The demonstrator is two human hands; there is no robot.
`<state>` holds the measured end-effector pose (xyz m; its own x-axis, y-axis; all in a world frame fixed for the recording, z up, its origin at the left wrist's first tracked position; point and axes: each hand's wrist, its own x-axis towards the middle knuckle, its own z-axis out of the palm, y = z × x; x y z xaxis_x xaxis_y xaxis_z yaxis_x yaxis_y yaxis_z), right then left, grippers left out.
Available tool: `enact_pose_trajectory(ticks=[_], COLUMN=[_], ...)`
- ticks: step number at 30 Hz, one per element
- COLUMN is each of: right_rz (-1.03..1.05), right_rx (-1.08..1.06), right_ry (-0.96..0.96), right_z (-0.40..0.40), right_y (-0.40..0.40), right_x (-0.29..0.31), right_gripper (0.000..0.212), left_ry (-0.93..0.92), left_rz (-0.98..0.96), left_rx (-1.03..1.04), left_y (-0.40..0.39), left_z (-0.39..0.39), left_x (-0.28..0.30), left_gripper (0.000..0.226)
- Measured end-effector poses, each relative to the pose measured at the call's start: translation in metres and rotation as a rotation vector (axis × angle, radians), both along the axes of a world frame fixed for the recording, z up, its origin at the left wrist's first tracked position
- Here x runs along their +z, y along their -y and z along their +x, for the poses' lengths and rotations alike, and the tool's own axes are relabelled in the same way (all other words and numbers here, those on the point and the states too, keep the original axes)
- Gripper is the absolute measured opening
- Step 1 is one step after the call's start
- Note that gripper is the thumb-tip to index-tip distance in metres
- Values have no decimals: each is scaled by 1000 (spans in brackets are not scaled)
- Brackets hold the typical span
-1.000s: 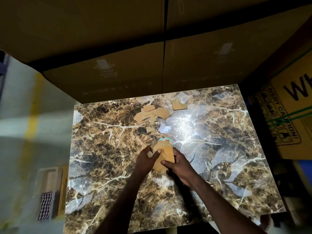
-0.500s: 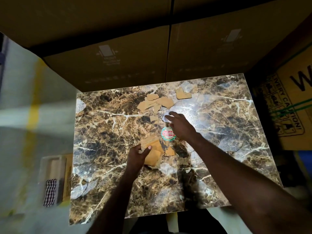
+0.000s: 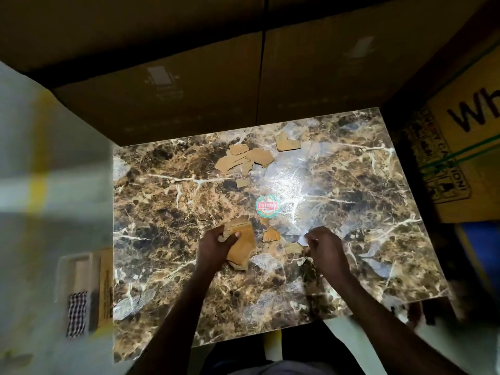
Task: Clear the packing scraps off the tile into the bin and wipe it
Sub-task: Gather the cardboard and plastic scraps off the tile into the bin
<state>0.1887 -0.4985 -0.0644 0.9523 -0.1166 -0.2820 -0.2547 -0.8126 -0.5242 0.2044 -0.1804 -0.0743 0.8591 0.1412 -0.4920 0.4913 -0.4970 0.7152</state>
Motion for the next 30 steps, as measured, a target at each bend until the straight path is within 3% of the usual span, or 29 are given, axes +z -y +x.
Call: enact_pose_trajectory(ticks=[4, 6, 8, 11, 15, 24, 30], right_rz=[69, 104, 139, 253, 265, 185, 241], right_rx=[-297, -383, -464, -537, -514, -248, -277], right_ry=[-29, -99, -173, -169, -154, -221, -214], right_z=[-54, -71, -82, -81, -62, -25, -18], right_y=[12, 16, 14, -1, -19, -37, -45], right_x=[2, -2, -4, -5, -10, -26, -27], right_gripper=[39, 33, 26, 39, 40, 41, 51], left_ry=[45, 77, 97, 112, 120, 55, 30], left_rz=[38, 82, 106, 116, 77, -2, -20], left_rx=[-145, -222, -289, -333, -406, -455, -383], left_y=[4, 5, 9, 24, 48, 85, 87], left_z=[29, 41, 51, 58, 53, 27, 17], left_x=[3, 4, 6, 11, 9, -5, -12], left_gripper=[30, 28, 31, 41, 43, 38, 42])
